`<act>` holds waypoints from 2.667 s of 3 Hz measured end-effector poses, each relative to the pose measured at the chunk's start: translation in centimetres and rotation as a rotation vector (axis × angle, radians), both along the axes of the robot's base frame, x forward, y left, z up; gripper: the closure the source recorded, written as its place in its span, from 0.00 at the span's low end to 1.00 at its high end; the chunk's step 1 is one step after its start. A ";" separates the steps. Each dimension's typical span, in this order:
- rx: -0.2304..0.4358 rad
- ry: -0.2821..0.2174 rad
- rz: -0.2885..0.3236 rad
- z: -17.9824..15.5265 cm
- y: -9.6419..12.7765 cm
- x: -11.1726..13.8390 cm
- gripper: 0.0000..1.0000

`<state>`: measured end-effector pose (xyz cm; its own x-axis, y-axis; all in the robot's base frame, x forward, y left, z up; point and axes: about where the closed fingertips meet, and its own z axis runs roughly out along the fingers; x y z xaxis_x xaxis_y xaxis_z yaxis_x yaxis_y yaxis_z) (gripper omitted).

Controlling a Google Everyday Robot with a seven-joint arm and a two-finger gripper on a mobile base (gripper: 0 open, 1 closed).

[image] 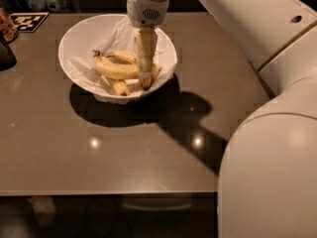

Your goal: Pick banana from white bowl

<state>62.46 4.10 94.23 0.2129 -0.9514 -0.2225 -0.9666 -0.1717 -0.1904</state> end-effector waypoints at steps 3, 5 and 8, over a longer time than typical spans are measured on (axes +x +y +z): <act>-0.021 0.049 0.031 -2.4 1.6 1.6 0.44; -0.036 0.075 0.054 -4.0 2.1 2.0 0.42; -0.071 0.095 0.066 -6.3 2.2 2.3 0.59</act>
Offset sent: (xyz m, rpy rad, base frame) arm 0.0015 0.0012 -0.0241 -0.0845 0.1191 0.0430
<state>64.73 6.27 87.89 0.2570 -0.9500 -0.1773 -0.9657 -0.2457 -0.0834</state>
